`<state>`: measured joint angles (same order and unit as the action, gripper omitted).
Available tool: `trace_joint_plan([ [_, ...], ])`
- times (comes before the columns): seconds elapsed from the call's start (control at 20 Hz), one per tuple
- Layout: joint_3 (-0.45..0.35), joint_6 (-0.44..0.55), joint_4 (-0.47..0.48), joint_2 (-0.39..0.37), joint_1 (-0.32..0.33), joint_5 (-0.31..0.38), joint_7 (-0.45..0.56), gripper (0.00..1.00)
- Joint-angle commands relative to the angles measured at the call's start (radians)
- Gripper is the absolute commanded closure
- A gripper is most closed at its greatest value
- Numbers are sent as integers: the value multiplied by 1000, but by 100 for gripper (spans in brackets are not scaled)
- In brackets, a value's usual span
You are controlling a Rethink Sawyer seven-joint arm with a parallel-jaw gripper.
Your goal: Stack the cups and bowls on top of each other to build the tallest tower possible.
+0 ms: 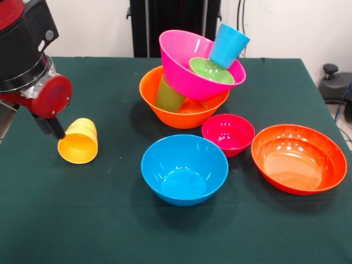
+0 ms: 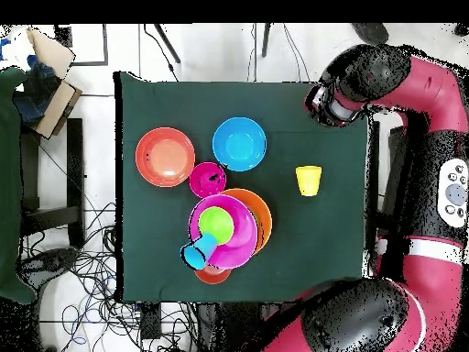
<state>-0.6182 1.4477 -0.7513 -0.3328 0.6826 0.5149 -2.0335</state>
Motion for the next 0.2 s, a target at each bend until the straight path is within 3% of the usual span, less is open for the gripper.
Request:
trace_joint_plan([
  [0.05, -16, -46, -24, -17, -4, 75, 439, 0],
  [0.2, -44, 24, 145, 81, -47, 118, 440, 0],
])
